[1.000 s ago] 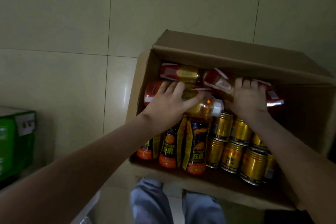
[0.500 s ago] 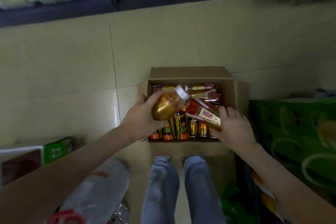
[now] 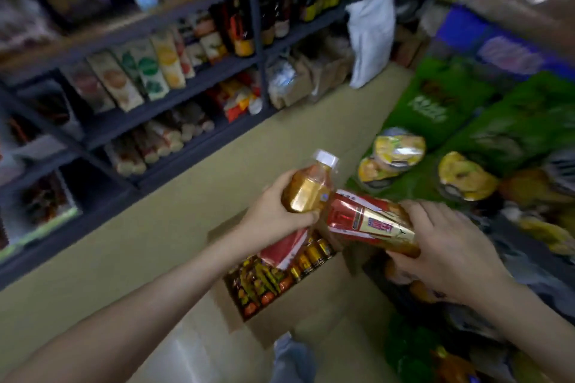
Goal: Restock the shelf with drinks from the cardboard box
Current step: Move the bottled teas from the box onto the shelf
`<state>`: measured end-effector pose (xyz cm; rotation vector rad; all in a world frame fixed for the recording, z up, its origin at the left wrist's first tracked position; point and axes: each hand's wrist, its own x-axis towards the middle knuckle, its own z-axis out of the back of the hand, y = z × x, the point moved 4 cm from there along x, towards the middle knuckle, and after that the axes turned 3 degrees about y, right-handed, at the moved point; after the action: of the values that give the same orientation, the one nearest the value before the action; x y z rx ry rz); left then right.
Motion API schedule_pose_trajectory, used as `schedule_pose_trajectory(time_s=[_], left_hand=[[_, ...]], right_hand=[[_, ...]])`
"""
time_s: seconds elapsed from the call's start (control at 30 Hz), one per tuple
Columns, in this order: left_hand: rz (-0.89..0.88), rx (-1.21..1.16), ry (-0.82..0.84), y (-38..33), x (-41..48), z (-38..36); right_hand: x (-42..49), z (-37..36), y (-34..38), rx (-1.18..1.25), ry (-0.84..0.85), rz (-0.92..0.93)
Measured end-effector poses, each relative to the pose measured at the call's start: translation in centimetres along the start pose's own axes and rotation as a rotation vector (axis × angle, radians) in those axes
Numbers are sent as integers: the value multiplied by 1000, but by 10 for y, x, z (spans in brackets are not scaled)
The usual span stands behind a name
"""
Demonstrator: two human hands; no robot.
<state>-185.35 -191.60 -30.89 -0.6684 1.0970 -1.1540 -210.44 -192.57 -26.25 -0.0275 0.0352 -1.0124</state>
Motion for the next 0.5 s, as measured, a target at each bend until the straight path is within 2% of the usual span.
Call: schedule_pose_trajectory(time_s=[0.17,0.33,0.5], left_hand=[[-65,-168,155,-102,-50,-114],[-164,-344,315,-202,-120,-254],[-316,-441,495,-301,-177,-350]], right_hand=[[-154,64,-80,-104,-162,-198],[-324,124,-158,-249,-190,-384],[-442,195,-209,-404,-310,-439]])
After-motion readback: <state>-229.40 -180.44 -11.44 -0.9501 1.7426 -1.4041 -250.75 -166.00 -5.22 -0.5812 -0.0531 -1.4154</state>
